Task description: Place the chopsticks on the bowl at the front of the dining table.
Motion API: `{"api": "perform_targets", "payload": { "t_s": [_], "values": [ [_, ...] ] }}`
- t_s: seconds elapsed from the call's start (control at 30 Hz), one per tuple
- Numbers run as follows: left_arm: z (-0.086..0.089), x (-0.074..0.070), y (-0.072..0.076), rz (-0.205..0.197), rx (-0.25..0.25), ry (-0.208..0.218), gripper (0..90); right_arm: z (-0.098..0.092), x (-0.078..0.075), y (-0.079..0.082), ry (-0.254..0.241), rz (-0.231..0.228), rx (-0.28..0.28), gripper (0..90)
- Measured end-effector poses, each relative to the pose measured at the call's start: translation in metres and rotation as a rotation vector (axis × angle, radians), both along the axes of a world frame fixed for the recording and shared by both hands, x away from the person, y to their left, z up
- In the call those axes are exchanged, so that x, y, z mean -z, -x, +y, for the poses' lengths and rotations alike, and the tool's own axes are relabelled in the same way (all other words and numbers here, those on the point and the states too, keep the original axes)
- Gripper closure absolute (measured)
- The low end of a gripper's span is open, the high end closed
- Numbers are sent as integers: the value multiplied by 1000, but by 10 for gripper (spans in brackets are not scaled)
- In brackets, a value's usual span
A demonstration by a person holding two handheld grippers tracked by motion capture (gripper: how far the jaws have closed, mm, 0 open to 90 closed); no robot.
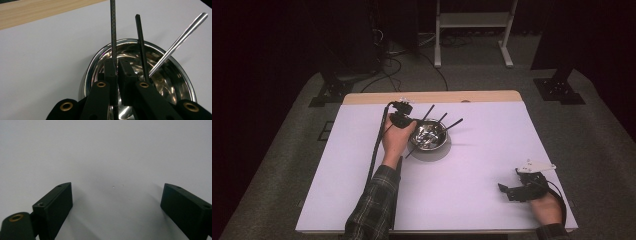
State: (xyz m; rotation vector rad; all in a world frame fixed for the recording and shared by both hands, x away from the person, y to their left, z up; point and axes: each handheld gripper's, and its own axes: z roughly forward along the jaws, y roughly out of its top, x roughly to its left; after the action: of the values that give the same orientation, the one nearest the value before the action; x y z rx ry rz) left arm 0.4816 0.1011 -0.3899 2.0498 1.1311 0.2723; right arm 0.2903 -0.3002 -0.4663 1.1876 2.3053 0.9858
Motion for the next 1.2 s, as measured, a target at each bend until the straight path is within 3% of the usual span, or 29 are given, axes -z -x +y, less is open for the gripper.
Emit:
{"api": "perform_targets", "payload": {
  "t_s": [0.83, 1.07, 1.13, 1.2],
  "values": [
    [-12, 8, -10, 41, 3, -18, 854, 0, 0, 0, 0, 0, 0, 91],
    [-10, 7, -9, 40, 3, -30, 650, 0, 0, 0, 0, 0, 0, 92],
    [-8, 3, -8, 33, 3, -31, 639, 0, 0, 0, 0, 0, 0, 92],
    [-4, -3, -5, 20, 11, -24, 570, 0, 0, 0, 0, 0, 0, 91]
  ]
}}
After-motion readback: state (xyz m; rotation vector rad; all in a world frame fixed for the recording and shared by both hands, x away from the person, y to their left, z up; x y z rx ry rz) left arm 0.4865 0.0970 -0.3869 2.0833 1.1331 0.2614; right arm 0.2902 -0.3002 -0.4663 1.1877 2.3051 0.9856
